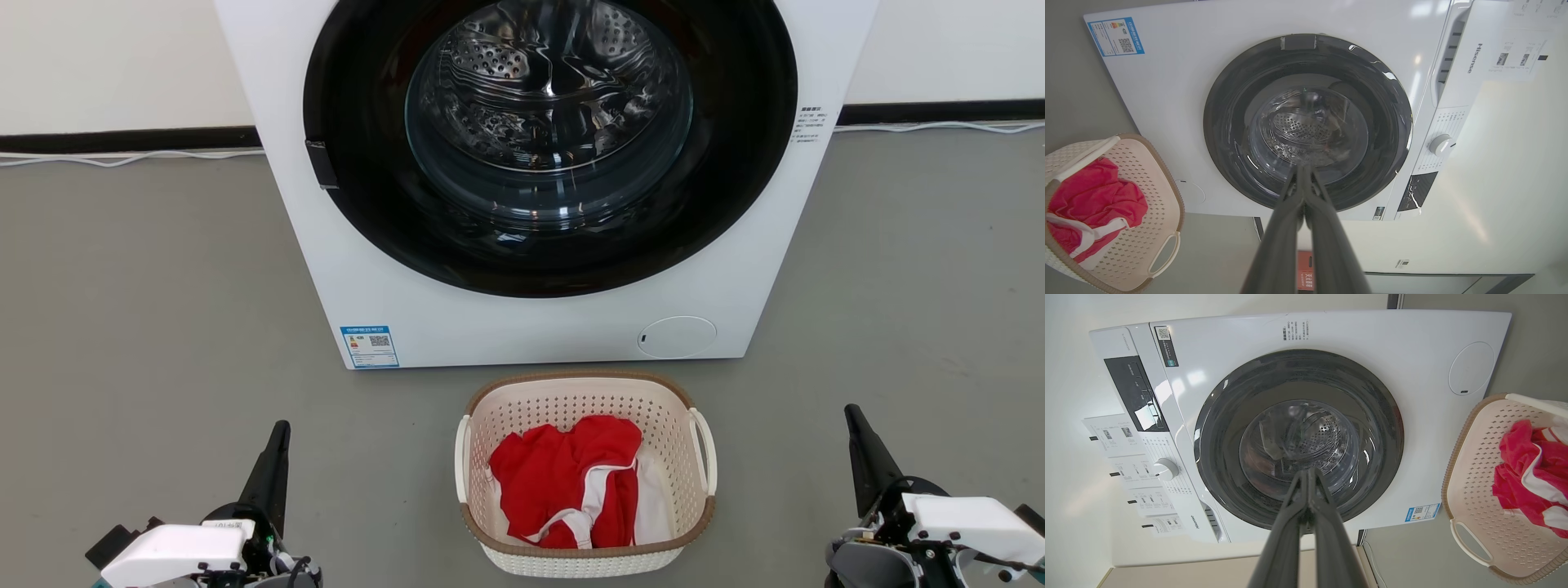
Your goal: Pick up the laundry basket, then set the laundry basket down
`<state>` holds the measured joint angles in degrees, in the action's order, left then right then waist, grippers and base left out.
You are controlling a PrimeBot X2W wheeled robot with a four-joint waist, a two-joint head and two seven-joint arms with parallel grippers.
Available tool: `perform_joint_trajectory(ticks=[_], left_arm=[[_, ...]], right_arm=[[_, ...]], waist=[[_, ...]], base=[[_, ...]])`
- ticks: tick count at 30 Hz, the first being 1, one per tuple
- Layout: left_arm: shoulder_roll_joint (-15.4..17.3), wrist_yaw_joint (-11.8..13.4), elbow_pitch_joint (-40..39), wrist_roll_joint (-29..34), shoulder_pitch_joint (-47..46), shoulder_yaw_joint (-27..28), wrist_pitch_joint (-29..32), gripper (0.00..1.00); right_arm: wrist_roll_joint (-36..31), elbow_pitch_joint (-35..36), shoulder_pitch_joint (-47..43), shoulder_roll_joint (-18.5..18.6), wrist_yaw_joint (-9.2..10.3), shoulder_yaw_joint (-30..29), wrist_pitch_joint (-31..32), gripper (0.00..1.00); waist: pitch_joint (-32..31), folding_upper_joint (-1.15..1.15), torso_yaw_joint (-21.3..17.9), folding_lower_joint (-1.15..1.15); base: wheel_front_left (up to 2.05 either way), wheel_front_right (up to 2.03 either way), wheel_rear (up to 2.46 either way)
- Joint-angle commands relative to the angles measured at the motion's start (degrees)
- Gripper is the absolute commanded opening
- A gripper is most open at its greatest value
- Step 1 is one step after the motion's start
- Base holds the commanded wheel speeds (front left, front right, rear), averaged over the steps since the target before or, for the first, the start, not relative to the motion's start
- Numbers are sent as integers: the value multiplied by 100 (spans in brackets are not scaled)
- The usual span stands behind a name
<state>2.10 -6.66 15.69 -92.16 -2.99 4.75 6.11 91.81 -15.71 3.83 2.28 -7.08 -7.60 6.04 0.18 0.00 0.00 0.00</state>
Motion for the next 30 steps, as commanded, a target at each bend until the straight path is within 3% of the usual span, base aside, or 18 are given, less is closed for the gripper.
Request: perform_joint_trajectory(ticks=[1,30], left_arm=[[77,-82,-166,-3,-319,175,36,0],[77,-82,-166,-3,-319,175,36,0]], right_arm=[[38,168,235,60,-41,110,43,0],[38,168,235,60,-41,110,43,0]], waist=[[0,0,0,0],[0,0,0,0]], base=[[0,0,0],[0,0,0]])
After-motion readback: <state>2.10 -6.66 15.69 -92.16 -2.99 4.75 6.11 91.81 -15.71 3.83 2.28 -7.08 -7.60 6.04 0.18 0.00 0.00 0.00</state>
